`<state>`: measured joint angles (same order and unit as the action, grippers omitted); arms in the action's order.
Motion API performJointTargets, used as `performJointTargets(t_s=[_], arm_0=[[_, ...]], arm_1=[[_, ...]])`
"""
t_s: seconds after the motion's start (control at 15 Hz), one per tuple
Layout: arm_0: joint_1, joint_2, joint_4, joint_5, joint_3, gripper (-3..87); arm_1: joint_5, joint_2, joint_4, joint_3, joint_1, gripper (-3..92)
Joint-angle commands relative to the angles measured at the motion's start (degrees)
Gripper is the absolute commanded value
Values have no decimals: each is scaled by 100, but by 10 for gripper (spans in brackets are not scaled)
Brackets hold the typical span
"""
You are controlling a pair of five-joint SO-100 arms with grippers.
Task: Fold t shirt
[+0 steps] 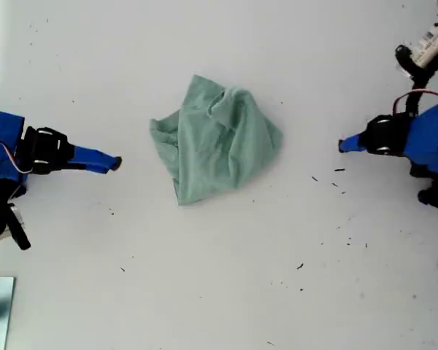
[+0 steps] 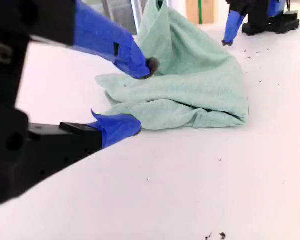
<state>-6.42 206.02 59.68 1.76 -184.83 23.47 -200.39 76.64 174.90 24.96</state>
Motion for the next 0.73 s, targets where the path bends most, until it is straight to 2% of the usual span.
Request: performJointTargets(t_s=[0.0,0.07,0.13,0.2,0.67], arm_0=[[9,44,9,53,-44,143],[9,44,9,53,-44,143],[9,44,9,53,-44,143],[9,44,9,53,-44,143],[9,44,9,53,-44,143]], arm_1=[[1072,-53,44,290,132,27],[1951,-53,44,290,167,27],[1521,-53,79,272,193,27],[1758,-53,79,272,193,25],[1775,-53,79,272,193,25]])
